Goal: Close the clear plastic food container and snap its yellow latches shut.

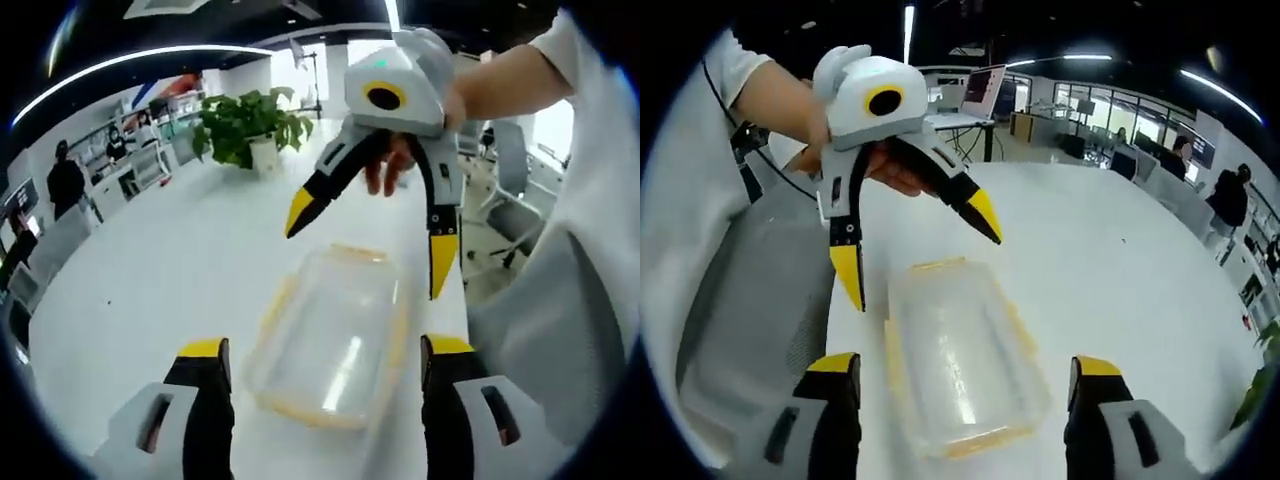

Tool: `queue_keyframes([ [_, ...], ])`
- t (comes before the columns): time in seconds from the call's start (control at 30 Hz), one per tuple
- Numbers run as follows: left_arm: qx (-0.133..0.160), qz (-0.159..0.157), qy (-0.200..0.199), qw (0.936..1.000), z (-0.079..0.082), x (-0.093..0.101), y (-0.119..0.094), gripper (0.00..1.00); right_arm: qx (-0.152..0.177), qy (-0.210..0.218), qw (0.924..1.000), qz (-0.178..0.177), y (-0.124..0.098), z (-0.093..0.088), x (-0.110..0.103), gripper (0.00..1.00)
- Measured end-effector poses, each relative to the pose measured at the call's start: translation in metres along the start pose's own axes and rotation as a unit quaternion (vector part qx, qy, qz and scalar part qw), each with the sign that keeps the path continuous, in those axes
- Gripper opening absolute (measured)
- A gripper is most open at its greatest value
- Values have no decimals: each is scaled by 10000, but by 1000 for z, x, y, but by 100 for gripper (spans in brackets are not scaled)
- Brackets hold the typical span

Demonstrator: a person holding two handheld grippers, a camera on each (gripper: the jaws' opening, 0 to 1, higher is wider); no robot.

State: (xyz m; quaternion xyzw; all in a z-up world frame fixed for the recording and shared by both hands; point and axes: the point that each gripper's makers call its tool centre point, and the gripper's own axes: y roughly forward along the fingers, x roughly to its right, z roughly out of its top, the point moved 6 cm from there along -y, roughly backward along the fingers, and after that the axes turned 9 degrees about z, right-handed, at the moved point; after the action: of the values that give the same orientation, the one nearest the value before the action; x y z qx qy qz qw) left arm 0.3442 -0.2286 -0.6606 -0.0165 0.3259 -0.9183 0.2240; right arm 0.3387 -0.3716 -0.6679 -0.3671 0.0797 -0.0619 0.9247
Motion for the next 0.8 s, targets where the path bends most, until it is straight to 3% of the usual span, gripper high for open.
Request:
queue_keyframes([
  [0.23,-30,12,-108,9999,-16,0,-1,83,16,51,9999,-114,3,-12,-2,89],
  [0.37,-23,71,-88,9999,-21,-1,0,86,81,-147,9998,-142,2,-14,-5,81],
  [0.43,-35,103,-145,9998,-23,-3,1,87,27,-83,9998,-166,3,-17,-5,84],
  [0.8,-81,37,-45,10000,-30,0,7,86,-1,41,9996,-280,7,-33,0,85],
])
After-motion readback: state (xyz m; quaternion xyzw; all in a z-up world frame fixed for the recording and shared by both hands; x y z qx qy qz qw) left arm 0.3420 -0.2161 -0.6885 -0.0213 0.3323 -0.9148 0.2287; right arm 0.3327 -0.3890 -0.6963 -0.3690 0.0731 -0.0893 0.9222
